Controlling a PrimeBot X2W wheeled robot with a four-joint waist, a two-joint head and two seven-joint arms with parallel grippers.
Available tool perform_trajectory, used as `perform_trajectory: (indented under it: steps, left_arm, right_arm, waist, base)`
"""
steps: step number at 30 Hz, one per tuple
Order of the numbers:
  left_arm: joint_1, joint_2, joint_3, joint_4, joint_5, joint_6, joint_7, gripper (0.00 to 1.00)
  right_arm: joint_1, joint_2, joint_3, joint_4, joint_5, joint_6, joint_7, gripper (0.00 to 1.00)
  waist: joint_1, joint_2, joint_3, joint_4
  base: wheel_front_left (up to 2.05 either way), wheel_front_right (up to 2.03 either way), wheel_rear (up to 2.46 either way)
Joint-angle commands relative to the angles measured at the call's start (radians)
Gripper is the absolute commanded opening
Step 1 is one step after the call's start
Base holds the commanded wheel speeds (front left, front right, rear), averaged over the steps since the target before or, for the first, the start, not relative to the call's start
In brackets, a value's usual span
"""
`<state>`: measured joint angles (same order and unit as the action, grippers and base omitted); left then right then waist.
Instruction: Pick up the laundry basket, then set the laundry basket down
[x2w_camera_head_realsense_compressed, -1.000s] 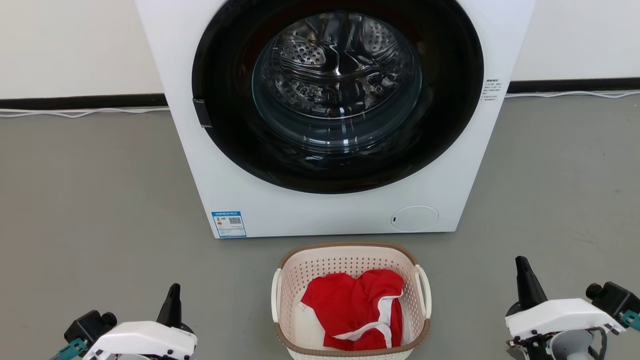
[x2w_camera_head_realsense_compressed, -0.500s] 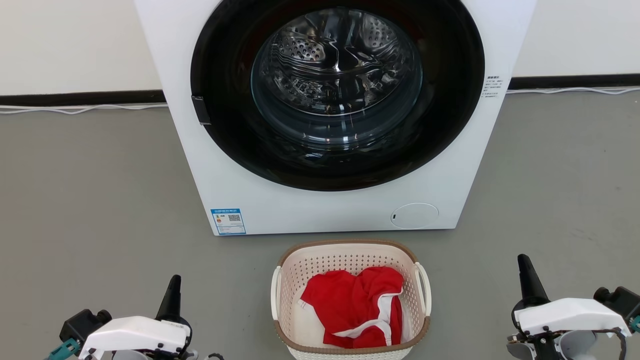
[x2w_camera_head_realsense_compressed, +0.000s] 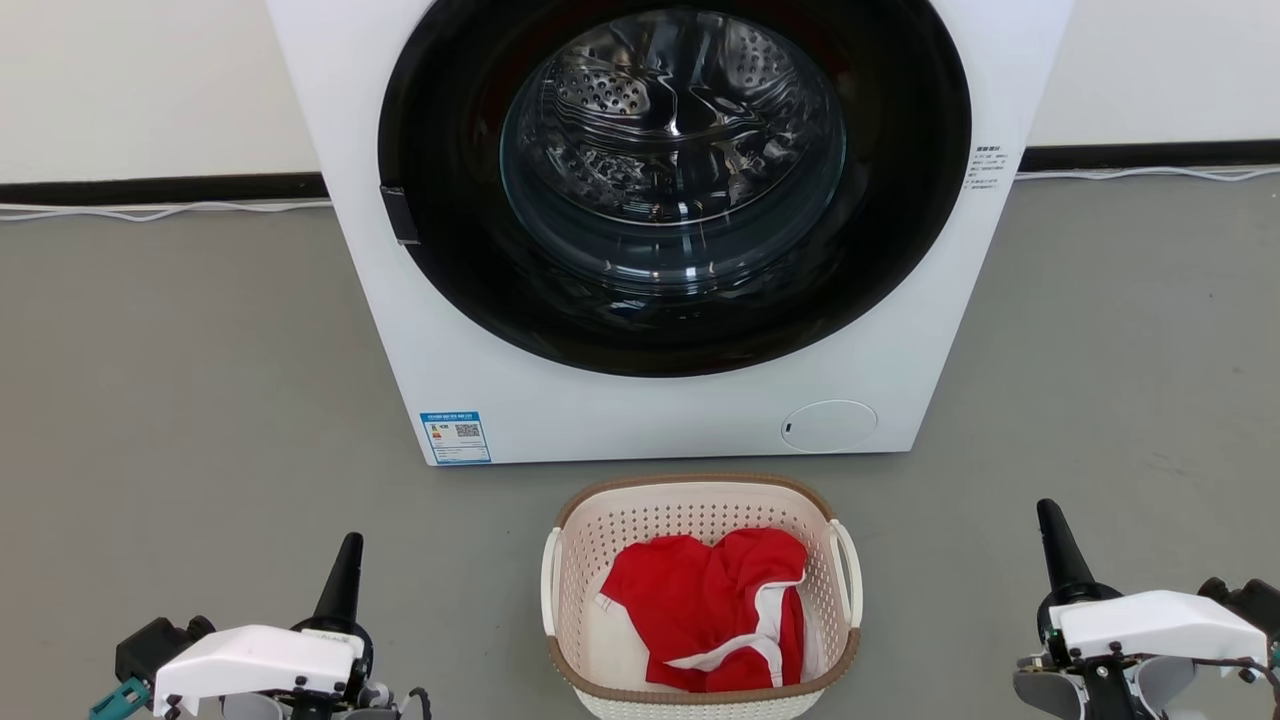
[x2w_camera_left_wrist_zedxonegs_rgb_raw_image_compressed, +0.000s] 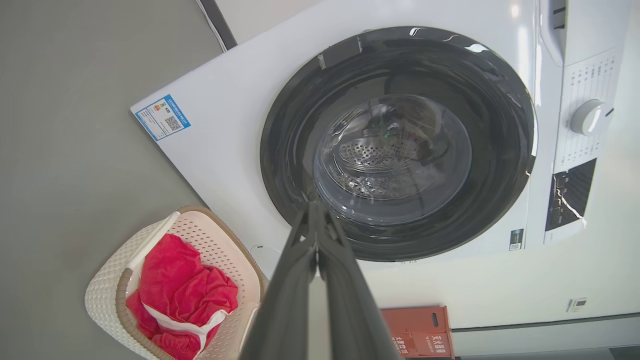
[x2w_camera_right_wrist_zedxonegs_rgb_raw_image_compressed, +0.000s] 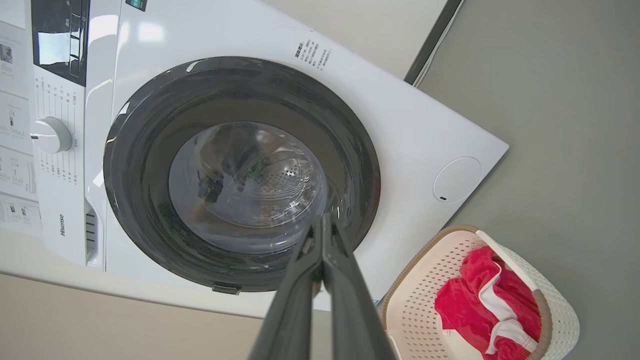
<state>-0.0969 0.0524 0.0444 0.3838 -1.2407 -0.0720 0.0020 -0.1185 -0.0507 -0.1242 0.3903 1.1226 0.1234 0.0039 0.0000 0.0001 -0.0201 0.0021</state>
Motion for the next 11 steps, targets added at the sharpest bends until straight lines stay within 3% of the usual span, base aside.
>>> perform_trajectory:
  steps: [1,11]
  left_arm:
    - [-0.020,0.008,0.027,-0.039,-0.029,-0.014,0.012,0.00]
    - [-0.018,0.005,0.040,-0.068,-0.128,-0.027,0.041,0.00]
  right_arm:
    - [-0.012,-0.003,0.014,-0.041,0.040,0.005,0.012,0.00]
    - [-0.006,-0.002,0.013,-0.071,0.171,0.006,0.041,0.00]
  waist:
    - [0.0000,-0.0001,0.001,0.000]
    - [0.0000,-0.0001,0.008,-0.001]
  base:
    - [0.00,0.00,0.00]
    - [0.00,0.00,0.00]
